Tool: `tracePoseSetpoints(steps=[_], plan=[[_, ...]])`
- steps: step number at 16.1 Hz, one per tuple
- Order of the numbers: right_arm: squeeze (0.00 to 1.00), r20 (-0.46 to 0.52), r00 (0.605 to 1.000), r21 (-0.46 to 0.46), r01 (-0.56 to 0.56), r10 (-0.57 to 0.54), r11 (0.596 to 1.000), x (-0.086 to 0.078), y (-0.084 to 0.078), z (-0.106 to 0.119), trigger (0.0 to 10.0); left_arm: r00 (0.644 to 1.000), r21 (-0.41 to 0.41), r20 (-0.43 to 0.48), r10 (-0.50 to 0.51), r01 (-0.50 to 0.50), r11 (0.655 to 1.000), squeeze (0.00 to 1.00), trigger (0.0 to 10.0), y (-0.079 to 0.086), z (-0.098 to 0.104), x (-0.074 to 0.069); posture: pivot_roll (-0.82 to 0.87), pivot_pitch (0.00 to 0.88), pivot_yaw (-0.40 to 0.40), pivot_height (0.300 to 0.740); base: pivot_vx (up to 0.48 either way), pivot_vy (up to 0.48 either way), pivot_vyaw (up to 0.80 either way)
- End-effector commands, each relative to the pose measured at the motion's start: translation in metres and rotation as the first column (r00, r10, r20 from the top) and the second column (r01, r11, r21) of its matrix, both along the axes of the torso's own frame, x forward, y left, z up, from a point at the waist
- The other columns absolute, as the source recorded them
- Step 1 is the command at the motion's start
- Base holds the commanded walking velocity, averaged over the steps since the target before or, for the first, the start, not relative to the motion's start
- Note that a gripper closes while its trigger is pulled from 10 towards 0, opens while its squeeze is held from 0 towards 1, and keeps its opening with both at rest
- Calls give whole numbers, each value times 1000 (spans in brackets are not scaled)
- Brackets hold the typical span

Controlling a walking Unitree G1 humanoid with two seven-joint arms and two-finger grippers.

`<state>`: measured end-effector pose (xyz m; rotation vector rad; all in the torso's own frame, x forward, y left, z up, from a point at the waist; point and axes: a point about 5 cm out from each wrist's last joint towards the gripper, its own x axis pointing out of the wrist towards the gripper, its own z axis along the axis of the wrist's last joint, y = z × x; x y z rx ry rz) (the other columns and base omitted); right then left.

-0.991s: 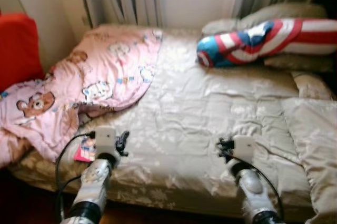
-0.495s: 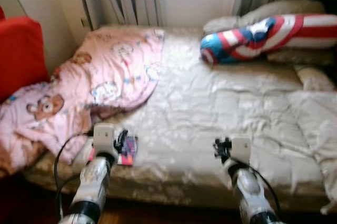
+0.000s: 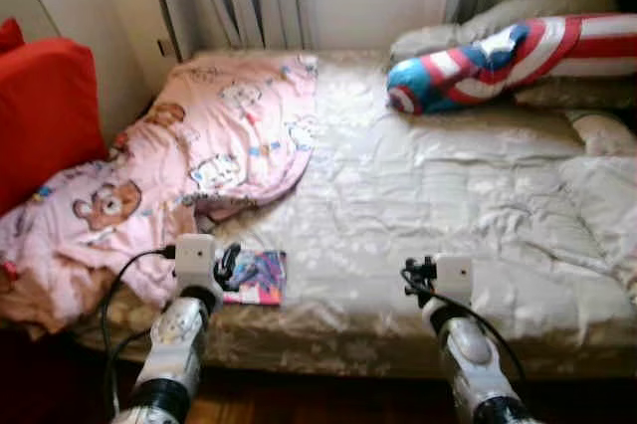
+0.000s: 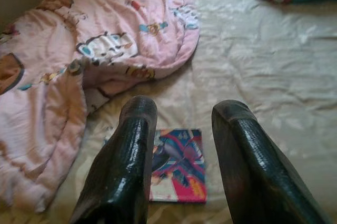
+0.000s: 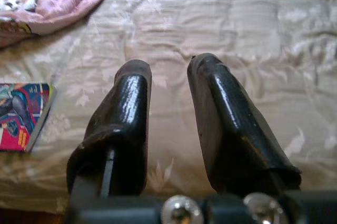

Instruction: Clean up the room

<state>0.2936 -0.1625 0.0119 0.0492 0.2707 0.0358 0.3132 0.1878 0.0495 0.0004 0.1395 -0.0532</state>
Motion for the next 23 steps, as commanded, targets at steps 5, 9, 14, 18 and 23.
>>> tracePoseSetpoints(steps=[5,9,14,18,23], plan=[[0,1,1000,-1,17,-17,1000,0,-4,1,10000,1000,-4,-10,-9,9,1000,0,10000,-2,-2,-1,-34,5,26,740,0,308,0],[0,2,1000,-2,14,-14,1000,0,-4,1,10000,1000,-4,-8,-11,11,1000,0,10000,-3,-2,0,-35,0,26,740,0,309,0],[0,3,1000,-1,11,-11,1000,0,-3,1,10000,1000,-4,-6,-13,13,1000,0,10000,-4,-1,0,-35,0,27,740,0,308,0],[0,2,1000,-2,9,-9,1000,1,-3,1,10000,1000,-4,-3,-14,14,1000,0,10000,-4,0,2,-32,0,22,740,0,308,0],[0,6,1000,0,9,-9,1000,2,-3,2,10000,1000,-4,-3,-8,8,1000,0,10000,-3,0,2,-30,0,21,740,0,307,0]])
